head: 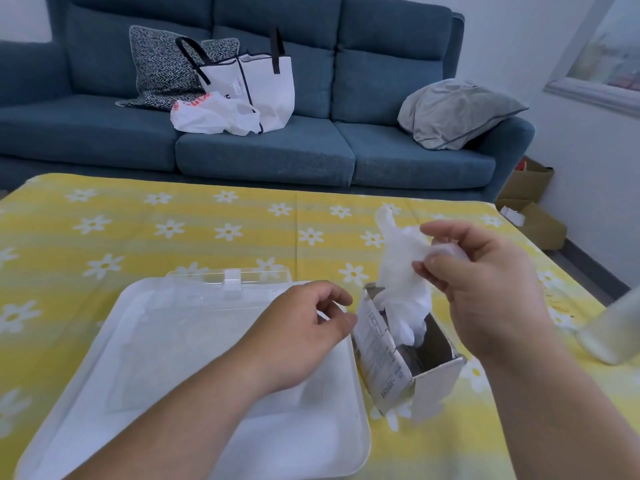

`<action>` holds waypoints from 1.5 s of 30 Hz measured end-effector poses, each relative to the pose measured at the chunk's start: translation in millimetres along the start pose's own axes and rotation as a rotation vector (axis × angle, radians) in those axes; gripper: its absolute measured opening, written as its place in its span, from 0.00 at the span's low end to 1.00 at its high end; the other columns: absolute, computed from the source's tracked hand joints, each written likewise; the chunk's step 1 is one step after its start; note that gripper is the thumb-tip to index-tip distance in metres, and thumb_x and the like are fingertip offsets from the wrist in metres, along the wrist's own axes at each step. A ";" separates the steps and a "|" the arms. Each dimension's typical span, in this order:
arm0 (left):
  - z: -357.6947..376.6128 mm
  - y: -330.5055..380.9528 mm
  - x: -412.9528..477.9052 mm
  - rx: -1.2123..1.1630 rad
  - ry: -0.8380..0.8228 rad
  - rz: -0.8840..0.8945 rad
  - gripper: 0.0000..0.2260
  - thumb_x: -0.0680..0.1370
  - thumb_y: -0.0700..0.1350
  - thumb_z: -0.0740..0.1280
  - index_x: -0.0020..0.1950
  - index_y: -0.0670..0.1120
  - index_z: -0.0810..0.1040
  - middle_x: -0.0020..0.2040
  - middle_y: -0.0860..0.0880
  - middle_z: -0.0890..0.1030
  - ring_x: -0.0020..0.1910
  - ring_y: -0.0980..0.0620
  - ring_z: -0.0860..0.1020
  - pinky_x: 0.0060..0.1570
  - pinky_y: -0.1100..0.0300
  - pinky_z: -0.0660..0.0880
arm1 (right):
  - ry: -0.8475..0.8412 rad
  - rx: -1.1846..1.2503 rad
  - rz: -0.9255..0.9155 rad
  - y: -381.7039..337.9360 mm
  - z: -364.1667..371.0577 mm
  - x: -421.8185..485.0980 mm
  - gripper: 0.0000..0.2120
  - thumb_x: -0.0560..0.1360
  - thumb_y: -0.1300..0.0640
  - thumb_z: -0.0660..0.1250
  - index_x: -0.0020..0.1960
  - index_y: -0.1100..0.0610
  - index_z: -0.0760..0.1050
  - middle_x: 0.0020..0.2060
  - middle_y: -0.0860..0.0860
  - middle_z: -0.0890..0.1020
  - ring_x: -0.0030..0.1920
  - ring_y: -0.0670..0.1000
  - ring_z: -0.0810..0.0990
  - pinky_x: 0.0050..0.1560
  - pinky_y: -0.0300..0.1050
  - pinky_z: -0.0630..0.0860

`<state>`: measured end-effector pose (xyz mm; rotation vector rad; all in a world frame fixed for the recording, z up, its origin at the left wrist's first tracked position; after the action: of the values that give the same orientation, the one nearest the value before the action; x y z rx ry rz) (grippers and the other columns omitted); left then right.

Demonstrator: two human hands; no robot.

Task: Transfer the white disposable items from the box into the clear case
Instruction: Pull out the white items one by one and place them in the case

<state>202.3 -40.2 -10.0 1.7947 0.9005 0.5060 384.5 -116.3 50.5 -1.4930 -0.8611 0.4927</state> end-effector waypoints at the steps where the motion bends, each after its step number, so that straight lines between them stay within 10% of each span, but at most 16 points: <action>1: -1.6 0.1 -0.2 -0.049 0.024 -0.013 0.08 0.79 0.52 0.68 0.56 0.54 0.80 0.47 0.55 0.81 0.47 0.50 0.82 0.56 0.47 0.79 | -0.056 0.220 0.035 0.2 2.1 -0.2 0.18 0.72 0.75 0.63 0.46 0.55 0.83 0.36 0.47 0.81 0.40 0.52 0.80 0.44 0.43 0.80; 6: -9.1 1.3 0.1 -0.231 -0.003 -0.061 0.35 0.64 0.70 0.67 0.69 0.58 0.73 0.59 0.61 0.79 0.51 0.65 0.81 0.58 0.62 0.77 | -0.289 0.655 0.170 -2.7 17.1 -3.5 0.17 0.64 0.74 0.60 0.43 0.61 0.83 0.34 0.53 0.77 0.33 0.50 0.77 0.36 0.41 0.78; 10: -5.3 5.7 0.4 -0.423 -0.088 -0.033 0.22 0.72 0.63 0.70 0.64 0.56 0.79 0.59 0.57 0.84 0.58 0.60 0.81 0.65 0.55 0.74 | -0.410 0.671 0.238 0.8 27.4 -8.4 0.19 0.60 0.74 0.61 0.41 0.61 0.84 0.33 0.53 0.76 0.32 0.50 0.76 0.32 0.40 0.77; 17: -6.6 3.6 3.6 -0.730 -0.084 -0.097 0.14 0.77 0.39 0.69 0.62 0.40 0.79 0.56 0.42 0.85 0.53 0.43 0.84 0.46 0.54 0.81 | -0.499 0.507 0.254 10.1 37.5 -11.7 0.21 0.63 0.72 0.65 0.53 0.59 0.83 0.37 0.53 0.75 0.34 0.51 0.74 0.35 0.42 0.76; 22: -12.1 12.8 3.4 -0.712 -0.051 -0.015 0.11 0.79 0.39 0.68 0.61 0.43 0.81 0.56 0.42 0.85 0.54 0.43 0.84 0.48 0.53 0.81 | -0.639 -0.162 0.108 9.6 41.9 -22.0 0.26 0.64 0.60 0.75 0.59 0.44 0.81 0.43 0.49 0.85 0.39 0.48 0.82 0.36 0.43 0.75; 26: -16.5 14.9 4.8 -0.746 0.031 -0.016 0.08 0.81 0.43 0.67 0.57 0.44 0.82 0.54 0.43 0.86 0.53 0.43 0.85 0.53 0.48 0.82 | -0.470 -0.118 0.106 9.5 41.5 -19.0 0.04 0.73 0.62 0.74 0.45 0.54 0.85 0.37 0.54 0.86 0.35 0.51 0.82 0.37 0.46 0.78; 36: -50.2 2.7 8.8 -0.607 0.428 0.022 0.09 0.81 0.43 0.66 0.46 0.48 0.85 0.45 0.49 0.87 0.45 0.49 0.85 0.51 0.51 0.82 | -0.193 -0.155 0.231 10.3 16.1 -9.9 0.12 0.79 0.58 0.67 0.41 0.56 0.86 0.37 0.64 0.84 0.33 0.57 0.77 0.36 0.48 0.75; 42: -38.9 19.7 3.1 -0.457 0.198 0.157 0.09 0.80 0.41 0.68 0.42 0.41 0.85 0.41 0.44 0.86 0.40 0.48 0.84 0.45 0.53 0.82 | -0.420 0.014 0.403 20.1 31.9 -14.8 0.28 0.75 0.33 0.61 0.52 0.56 0.84 0.40 0.64 0.84 0.37 0.62 0.80 0.37 0.50 0.77; 45: -29.6 25.4 1.0 -0.321 0.074 0.206 0.08 0.79 0.39 0.69 0.41 0.43 0.86 0.40 0.46 0.86 0.39 0.50 0.83 0.42 0.56 0.80 | -0.568 -0.076 0.352 21.6 38.3 -18.4 0.20 0.75 0.43 0.68 0.51 0.60 0.83 0.38 0.57 0.84 0.37 0.59 0.80 0.38 0.49 0.79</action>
<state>191.0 -26.6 24.9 1.5877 0.6436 0.8057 349.1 -103.9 21.1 -1.6078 -1.0604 1.1959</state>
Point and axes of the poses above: each hand's wrist, its own x-axis towards the middle knuckle, its own z-axis out of the palm, y = z × x, the point moved 4 cm from there along x, towards the middle knuckle
